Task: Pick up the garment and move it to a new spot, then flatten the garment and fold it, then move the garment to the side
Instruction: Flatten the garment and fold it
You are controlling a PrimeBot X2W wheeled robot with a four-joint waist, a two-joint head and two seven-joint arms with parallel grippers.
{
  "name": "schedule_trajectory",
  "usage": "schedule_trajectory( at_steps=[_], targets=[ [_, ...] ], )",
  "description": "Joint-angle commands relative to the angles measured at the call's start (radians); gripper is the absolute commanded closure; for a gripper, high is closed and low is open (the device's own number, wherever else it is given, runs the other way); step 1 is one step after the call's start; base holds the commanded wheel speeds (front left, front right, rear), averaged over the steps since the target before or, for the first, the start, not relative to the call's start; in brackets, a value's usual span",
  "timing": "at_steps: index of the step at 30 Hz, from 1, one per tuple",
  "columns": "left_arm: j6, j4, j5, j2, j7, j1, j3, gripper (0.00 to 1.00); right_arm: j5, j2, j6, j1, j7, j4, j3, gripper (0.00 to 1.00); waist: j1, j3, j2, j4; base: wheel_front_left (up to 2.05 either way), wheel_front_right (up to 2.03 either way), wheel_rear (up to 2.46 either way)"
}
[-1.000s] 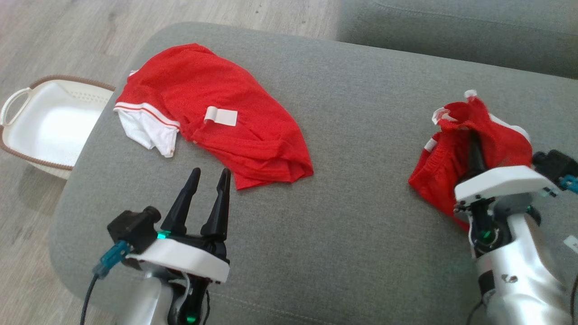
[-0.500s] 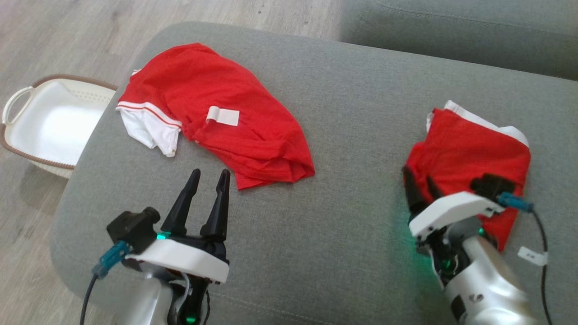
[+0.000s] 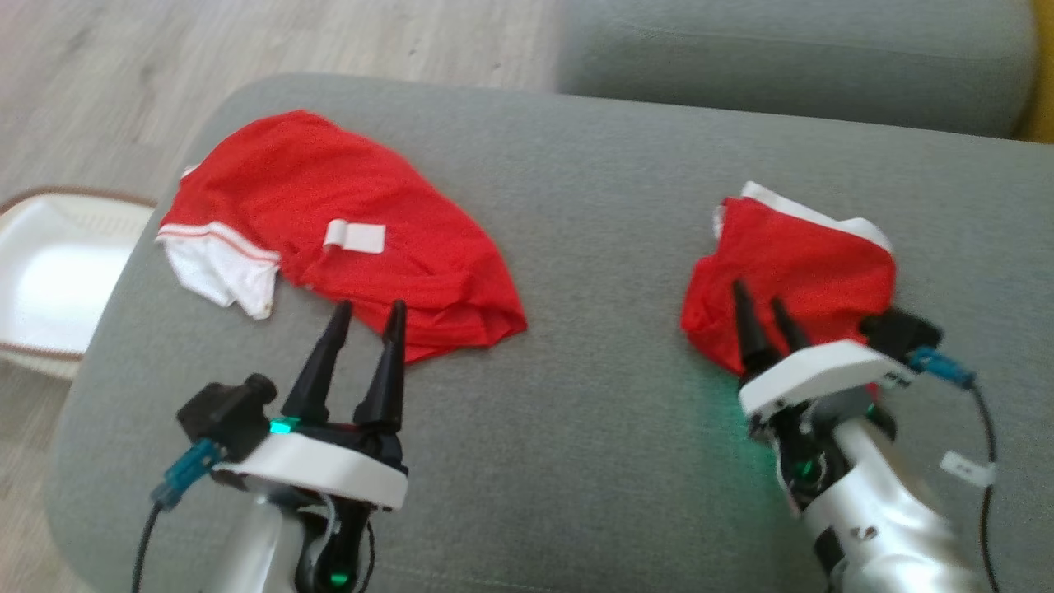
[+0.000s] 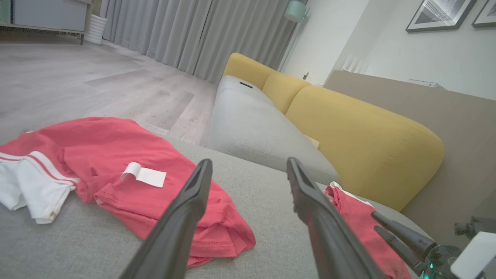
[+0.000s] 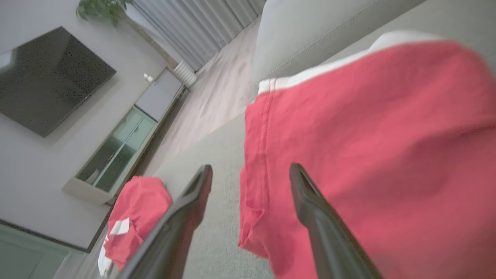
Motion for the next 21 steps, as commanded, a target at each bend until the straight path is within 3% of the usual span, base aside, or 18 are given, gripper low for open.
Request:
schedule_trajectory(
  at_steps=[1, 6, 11, 17, 21],
  targets=[
    [-0.006, -0.043, -0.003, 0.007, -0.012, -0.011, 0.043, 0.00, -0.008, -0.005, -0.001, -0.052, -0.024, -0.047, 0.005, 0.00, 0.0000, -0.018, -0.0001, -0.027, 0.00, 0.00, 0.00],
    [-0.006, -0.066, 0.002, 0.007, -0.012, 0.005, 0.058, 0.00, -0.158, -0.092, -0.001, -0.024, -0.094, -0.122, -0.036, 0.00, 0.0000, -0.036, -0.0001, -0.084, 0.00, 0.00, 0.00],
    [-0.005, -0.078, 0.004, 0.007, -0.012, 0.013, 0.084, 0.00, -0.341, -0.125, -0.001, 0.045, -0.121, -0.218, -0.124, 0.00, 0.0000, -0.045, -0.0001, -0.136, 0.00, 0.00, 0.00],
    [-0.006, -0.084, 0.023, 0.007, -0.012, 0.019, 0.098, 0.00, -0.571, -0.084, -0.001, 0.170, -0.127, -0.378, -0.263, 0.00, 0.0000, -0.050, -0.0001, -0.176, 0.00, 0.00, 0.00],
    [-0.006, -0.084, 0.043, 0.007, -0.012, 0.041, 0.116, 0.00, -0.645, -0.029, -0.001, 0.245, -0.128, -0.463, -0.327, 0.00, 0.0000, -0.050, -0.0001, -0.197, 0.00, 0.00, 0.00]
  ],
)
